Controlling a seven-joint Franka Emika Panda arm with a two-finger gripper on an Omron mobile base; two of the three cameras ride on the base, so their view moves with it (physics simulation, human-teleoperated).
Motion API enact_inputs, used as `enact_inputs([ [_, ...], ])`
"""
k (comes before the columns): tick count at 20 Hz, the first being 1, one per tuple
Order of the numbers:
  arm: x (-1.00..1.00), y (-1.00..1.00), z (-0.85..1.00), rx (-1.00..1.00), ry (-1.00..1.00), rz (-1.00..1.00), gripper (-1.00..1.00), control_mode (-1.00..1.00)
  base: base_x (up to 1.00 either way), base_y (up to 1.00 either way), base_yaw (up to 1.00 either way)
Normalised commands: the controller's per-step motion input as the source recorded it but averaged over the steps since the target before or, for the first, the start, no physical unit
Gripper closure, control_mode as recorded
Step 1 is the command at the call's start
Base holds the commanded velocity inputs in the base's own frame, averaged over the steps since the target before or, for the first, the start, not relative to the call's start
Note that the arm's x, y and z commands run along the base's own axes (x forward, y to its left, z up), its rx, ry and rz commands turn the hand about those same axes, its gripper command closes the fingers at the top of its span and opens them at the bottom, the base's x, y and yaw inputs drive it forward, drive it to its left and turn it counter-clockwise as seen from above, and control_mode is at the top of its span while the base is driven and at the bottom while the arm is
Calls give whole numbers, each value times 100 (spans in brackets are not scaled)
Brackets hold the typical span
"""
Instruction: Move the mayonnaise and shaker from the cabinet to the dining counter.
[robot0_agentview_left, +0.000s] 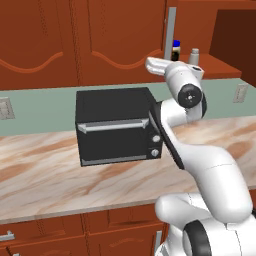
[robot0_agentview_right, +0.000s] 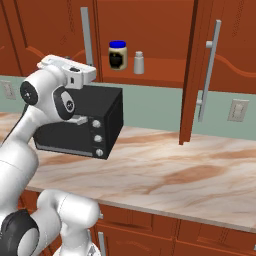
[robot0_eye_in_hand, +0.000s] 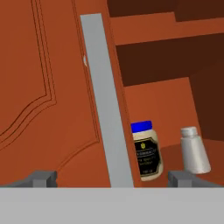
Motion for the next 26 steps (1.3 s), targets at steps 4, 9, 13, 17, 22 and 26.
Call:
enact_inputs([
  [4,29,0,28,0,-7,2,-100,-100,0,0,0],
  [9,35,0,16,-1,-3,1,-100,-100,0,0,0],
  [13,41,0,11,-1,0,0,-100,-100,0,0,0],
  [17,47,0,9,-1,0,0,-100,-100,0,0,0],
  [22,51,0,1,-1,0,0,-100,-100,0,0,0],
  [26,59,0,0,-1,0,0,-100,-100,0,0,0],
])
